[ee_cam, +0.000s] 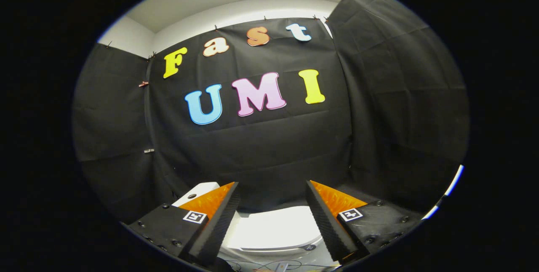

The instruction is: Open the toilet lid.

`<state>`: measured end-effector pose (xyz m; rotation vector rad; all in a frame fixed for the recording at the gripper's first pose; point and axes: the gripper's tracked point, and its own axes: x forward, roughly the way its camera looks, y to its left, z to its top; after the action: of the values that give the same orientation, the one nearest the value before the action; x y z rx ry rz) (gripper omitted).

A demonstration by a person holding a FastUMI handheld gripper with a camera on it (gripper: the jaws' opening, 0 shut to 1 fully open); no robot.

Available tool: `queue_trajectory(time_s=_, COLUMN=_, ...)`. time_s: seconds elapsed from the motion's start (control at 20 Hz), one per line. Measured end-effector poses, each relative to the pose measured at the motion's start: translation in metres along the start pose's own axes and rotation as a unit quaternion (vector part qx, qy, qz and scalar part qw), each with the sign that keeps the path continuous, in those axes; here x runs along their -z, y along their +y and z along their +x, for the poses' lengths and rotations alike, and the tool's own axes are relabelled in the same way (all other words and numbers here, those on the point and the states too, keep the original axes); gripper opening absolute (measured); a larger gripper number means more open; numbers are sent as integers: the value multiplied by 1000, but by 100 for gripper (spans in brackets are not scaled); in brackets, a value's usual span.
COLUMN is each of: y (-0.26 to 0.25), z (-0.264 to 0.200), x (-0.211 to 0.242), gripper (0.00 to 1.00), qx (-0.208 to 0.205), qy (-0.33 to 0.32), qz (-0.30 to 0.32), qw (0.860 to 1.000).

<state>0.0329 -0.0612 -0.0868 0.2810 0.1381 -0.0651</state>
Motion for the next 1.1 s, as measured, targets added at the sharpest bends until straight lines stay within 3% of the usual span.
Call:
queue_trajectory(time_s=0.7, y=-100, z=68, x=106, gripper=97, qx=42, qy=110, qz=118, qw=986)
queue_trajectory(time_s=1.1, y=-135, z=102, x=187, gripper=96, qx=50, qy=181, qz=189, qw=964)
